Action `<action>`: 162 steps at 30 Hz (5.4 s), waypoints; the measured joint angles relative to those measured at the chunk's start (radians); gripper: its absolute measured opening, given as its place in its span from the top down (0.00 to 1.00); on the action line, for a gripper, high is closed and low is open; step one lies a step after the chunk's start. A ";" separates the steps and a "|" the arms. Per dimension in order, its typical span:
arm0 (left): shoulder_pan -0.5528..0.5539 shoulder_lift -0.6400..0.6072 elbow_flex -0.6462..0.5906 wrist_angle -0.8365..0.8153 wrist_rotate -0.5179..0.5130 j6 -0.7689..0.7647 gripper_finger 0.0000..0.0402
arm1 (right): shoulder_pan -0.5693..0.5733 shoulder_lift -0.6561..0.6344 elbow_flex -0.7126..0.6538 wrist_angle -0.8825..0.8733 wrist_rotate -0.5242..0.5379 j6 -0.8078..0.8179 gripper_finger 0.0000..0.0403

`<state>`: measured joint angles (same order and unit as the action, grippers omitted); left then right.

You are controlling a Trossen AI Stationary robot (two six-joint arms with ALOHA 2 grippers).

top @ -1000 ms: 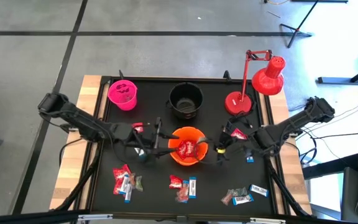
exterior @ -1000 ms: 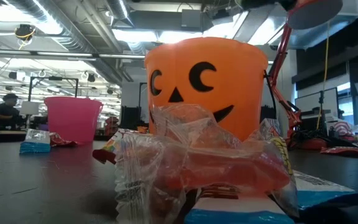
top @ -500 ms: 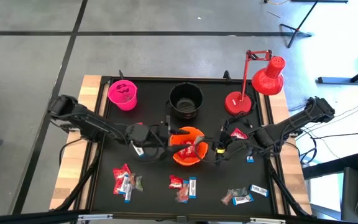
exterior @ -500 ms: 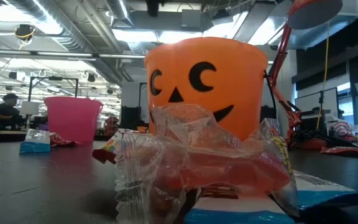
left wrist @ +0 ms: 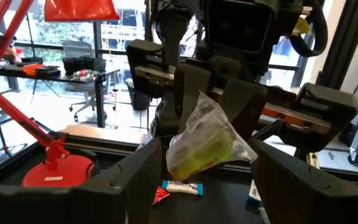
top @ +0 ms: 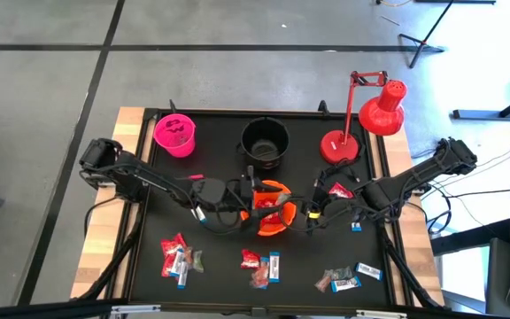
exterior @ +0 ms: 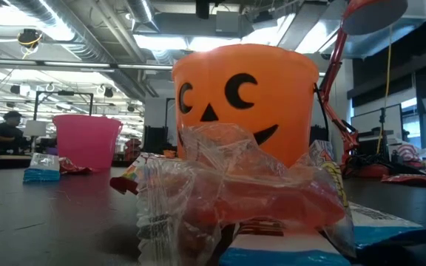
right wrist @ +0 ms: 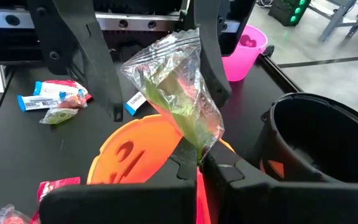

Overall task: Sort candy
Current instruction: Put the green gummy into the pink bucket, then put the white chocolate into the black bucket

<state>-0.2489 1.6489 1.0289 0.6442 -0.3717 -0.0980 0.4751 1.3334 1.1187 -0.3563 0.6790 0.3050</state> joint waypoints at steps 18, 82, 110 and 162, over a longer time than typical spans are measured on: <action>-0.022 0.000 0.000 -0.008 -0.049 0.088 0.91 | 0.000 0.000 0.000 -0.004 0.001 0.000 0.99; 0.496 -0.736 0.000 -1.819 -0.311 -0.503 1.00 | 0.002 -0.031 0.000 0.019 -0.051 -0.093 0.56; 0.780 -0.508 -0.001 -1.708 -0.172 -0.265 0.55 | 0.002 -0.026 0.000 0.007 -0.062 -0.094 0.56; -0.104 -0.304 -0.313 -1.373 0.200 0.105 0.55 | 0.002 -0.026 0.000 -0.045 -0.043 -0.022 0.56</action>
<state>-0.3531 1.3454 0.7155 -0.7287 -0.1719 0.0074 0.4774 1.3071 1.1187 -0.4010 0.6361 0.2832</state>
